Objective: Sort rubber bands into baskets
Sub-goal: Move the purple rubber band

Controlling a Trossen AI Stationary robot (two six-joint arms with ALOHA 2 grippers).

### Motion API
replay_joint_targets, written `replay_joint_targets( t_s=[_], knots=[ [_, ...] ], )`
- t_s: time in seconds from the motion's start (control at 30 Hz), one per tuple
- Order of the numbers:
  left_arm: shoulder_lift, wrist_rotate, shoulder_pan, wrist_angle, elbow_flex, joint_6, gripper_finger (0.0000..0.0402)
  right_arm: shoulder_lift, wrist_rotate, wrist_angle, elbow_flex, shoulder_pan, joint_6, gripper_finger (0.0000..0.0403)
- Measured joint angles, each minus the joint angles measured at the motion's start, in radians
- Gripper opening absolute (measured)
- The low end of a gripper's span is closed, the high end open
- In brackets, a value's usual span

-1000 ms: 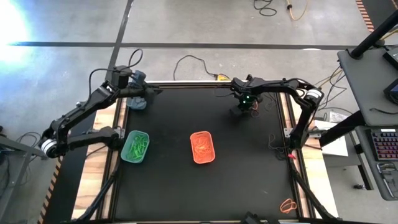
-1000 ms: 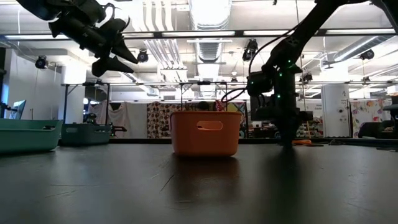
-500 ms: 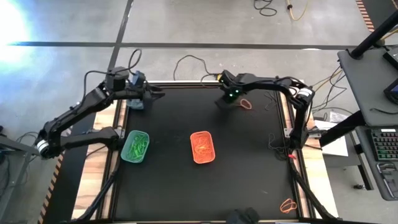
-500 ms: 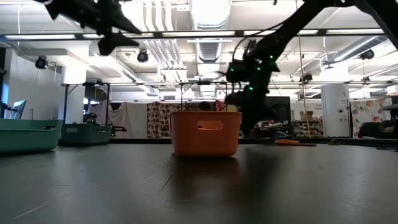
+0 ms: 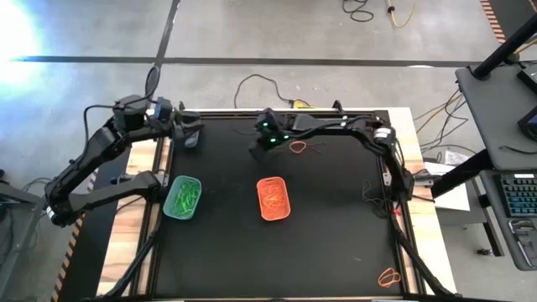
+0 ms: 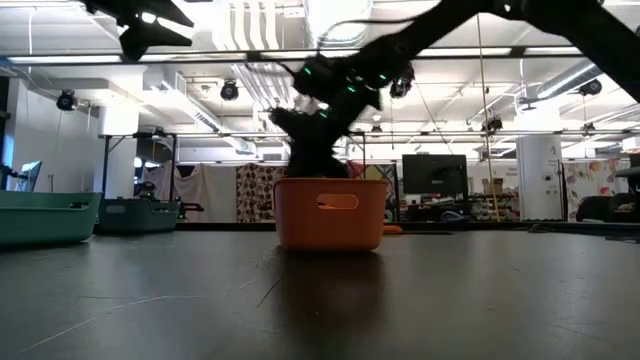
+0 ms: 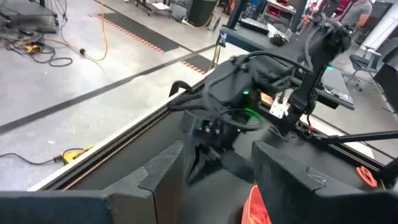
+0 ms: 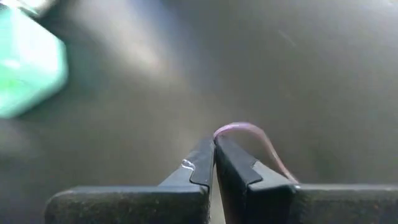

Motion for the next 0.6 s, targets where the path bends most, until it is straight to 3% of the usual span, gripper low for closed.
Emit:
replay_joint_targets(
  t_s=[0.3,0.6],
  knots=[
    [-0.031,0.0,0.0,-0.073,-0.002,-0.007,0.0171,0.198,0.004,-0.002,0.423,0.053,-0.055,0.0009],
    [-0.099,-0.043,-0.002,-0.259,-0.003,-0.029,0.0171,0.424,-0.006,-0.263,0.679,0.054,-0.124,0.0009]
  ],
)
